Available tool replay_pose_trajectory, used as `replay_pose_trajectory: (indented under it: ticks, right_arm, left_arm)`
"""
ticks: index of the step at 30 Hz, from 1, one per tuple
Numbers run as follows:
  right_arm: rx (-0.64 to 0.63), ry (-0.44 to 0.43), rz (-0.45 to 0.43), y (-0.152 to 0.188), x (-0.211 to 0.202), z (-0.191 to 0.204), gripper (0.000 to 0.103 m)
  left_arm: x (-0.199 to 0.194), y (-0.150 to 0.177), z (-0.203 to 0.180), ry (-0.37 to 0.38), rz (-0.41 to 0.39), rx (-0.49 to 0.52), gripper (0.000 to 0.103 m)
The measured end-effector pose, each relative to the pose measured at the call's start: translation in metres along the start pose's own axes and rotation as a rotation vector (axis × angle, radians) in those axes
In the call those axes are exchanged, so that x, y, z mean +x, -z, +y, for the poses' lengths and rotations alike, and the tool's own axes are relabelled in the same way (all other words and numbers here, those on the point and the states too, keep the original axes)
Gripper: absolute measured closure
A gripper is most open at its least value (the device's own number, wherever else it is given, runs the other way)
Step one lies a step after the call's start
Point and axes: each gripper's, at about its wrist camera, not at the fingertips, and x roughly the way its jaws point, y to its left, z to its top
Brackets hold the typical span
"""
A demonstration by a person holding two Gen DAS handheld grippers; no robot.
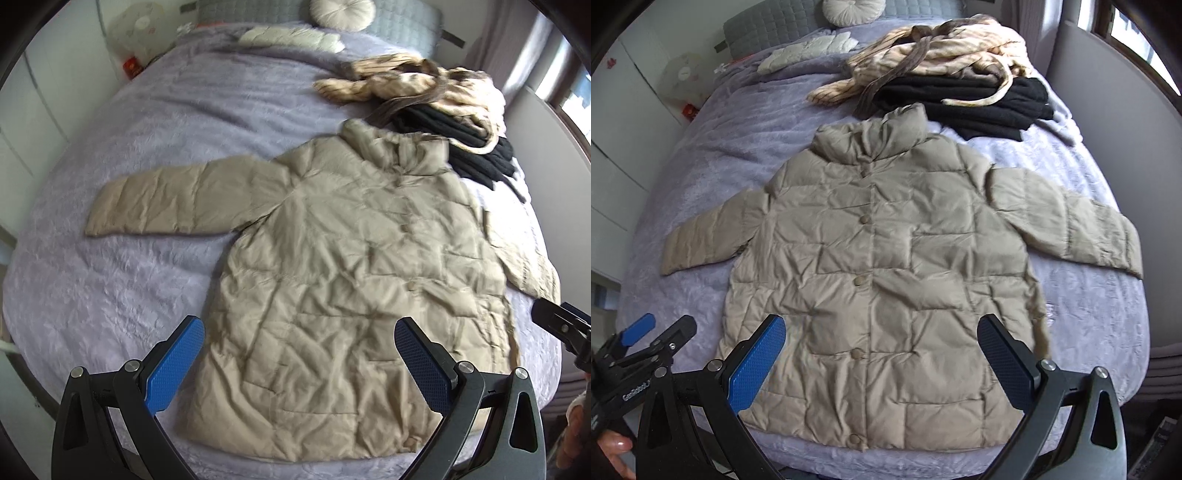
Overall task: Fold large clothes
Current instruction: 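Grasp the jacket sleeve with the left gripper and fold it across the body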
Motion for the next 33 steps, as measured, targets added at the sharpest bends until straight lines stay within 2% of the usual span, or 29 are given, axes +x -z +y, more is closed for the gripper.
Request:
replay_pose_trajectory:
  ticks: [8, 10, 13, 19, 26, 29, 33]
  right_arm:
    - [-0.034, -0.112, 0.124, -0.005, 0.074, 0.058, 0.000]
    - [-0.035, -0.126, 0.159, -0.005, 0.099, 0.076, 0.000]
    - [-0.055, -0.128, 0.217, -0.003, 0.132, 0.103, 0.000]
    - [-0.083, -0.133, 0.219, -0.003, 0.178, 0.140, 0.000]
    - [-0.085, -0.148, 0.218, -0.016, 0.211, 0.161, 0.000]
    - [-0.090, -0.159, 0.200, -0.020, 0.217, 0.167, 0.000]
    - [-0.094, -0.165, 0.169, -0.030, 0.224, 0.173, 0.000]
  left_arm:
    - [0.069, -0.013, 0.097, -0.031, 0.030, -0.132, 0.000]
    - [0.091, -0.018, 0.126, -0.013, 0.032, -0.183, 0.000]
    - [0.128, -0.028, 0.172, 0.074, 0.033, -0.294, 0.000]
    - [0.185, -0.050, 0.242, 0.162, -0.033, -0.486, 0.000]
    - [0.244, -0.085, 0.292, 0.183, -0.052, -0.575, 0.000]
    - [0.255, -0.099, 0.306, 0.196, -0.085, -0.618, 0.000]
    - [0.261, -0.113, 0.318, 0.169, -0.133, -0.653, 0.000]
